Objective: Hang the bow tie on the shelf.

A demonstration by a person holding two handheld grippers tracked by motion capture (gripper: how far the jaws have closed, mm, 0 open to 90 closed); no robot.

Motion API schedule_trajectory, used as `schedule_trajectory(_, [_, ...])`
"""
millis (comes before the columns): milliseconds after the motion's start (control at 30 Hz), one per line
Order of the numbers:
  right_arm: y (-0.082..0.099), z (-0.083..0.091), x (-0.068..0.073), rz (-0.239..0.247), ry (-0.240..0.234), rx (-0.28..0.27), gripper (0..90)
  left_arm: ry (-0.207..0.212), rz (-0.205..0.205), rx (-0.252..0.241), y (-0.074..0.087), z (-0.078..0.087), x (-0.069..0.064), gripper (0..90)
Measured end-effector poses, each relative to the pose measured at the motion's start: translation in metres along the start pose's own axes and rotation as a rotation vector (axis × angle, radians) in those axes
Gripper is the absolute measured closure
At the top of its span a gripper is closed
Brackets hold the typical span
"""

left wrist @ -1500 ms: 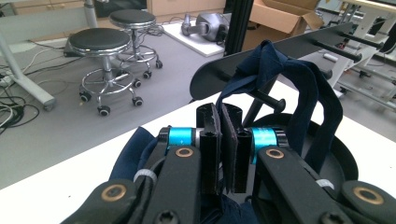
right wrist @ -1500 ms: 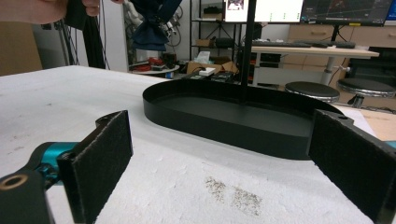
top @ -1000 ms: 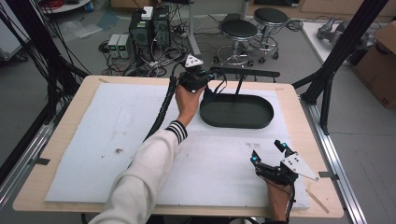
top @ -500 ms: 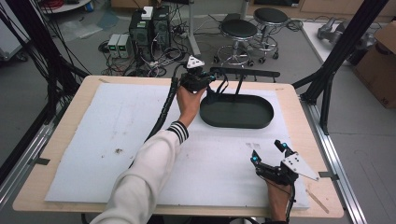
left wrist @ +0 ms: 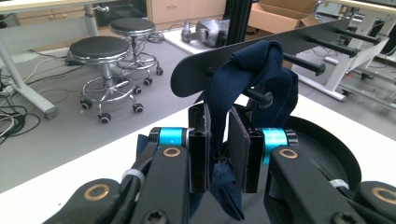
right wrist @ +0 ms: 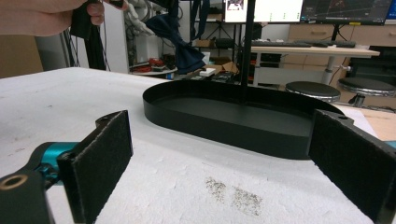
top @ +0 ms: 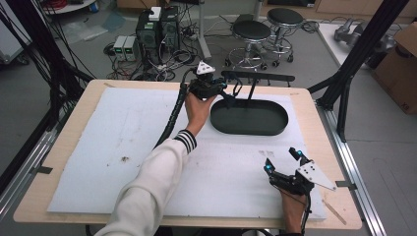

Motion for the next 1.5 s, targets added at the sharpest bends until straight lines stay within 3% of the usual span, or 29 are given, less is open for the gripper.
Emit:
schedule_trajectory(333, [0.000, 0.000, 0.000, 0.005, 0.001, -0.003, 5.9, 0.019, 0.010, -0.013, 0.001, 0.007, 0.002, 67.2])
schedule_trajectory(500, [0.000, 0.002, -0.001, -0.014, -0.002, -0.014, 5.9, 0.042, 0.032, -0.021, 0.001, 0.018, 0.005, 56.6])
schedule_trajectory(567, [0.000, 0.002, -0.001, -0.009, -0.002, -0.021, 5.9, 0.065, 0.017, -0.027, 0.001, 0.024, 0.005, 48.8])
schedule_trajectory(667, [0.000, 0.001, -0.001, -0.006, -0.007, -0.022, 6.0, 0.102, -0.071, -0.025, 0.003, 0.037, 0.004, 39.7])
schedule_trajectory(733, [0.000, 0.002, -0.001, -0.011, -0.005, -0.019, 5.9, 0.128, -0.069, -0.039, 0.004, 0.049, 0.005, 32.9])
schedule_trajectory(833, [0.000, 0.001, -0.001, -0.004, -0.007, -0.021, 5.9, 0.161, -0.044, -0.054, 0.009, 0.069, 0.008, 28.8])
schedule_trajectory(900, [0.000, 0.001, -0.001, 0.002, -0.006, -0.021, 5.9, 0.185, -0.050, -0.049, 0.014, 0.085, 0.012, 27.4])
schedule_trajectory(1033, [0.000, 0.002, 0.000, 0.003, -0.005, -0.019, 5.9, 0.193, -0.064, -0.072, 0.021, 0.124, 0.022, 27.0])
schedule_trajectory(1133, [0.000, 0.002, 0.000, -0.004, -0.003, -0.021, 5.9, 0.192, -0.052, -0.116, 0.028, 0.156, 0.032, 27.3])
schedule_trajectory(1300, [0.000, 0.002, 0.000, 0.006, 0.000, -0.022, 5.9, 0.178, -0.066, -0.172, 0.043, 0.208, 0.045, 28.4])
schedule_trajectory(1433, [0.000, 0.002, 0.000, 0.008, 0.004, -0.026, 5.9, 0.158, -0.105, -0.193, 0.064, 0.255, 0.059, 28.7])
schedule_trajectory(1500, [-0.001, 0.002, 0.000, 0.010, 0.004, -0.032, 5.9, 0.136, -0.094, -0.221, 0.075, 0.278, 0.069, 28.8])
Point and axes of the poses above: each handheld gripper's, and its own axes: z roughly backward along the jaws, y roughly out of its underside, x roughly to its left, the point moved 4 cm from there along -z, roughly forward along the jaws, and after that the axes turned 9 degrees about -x, right-handed, at the moved point
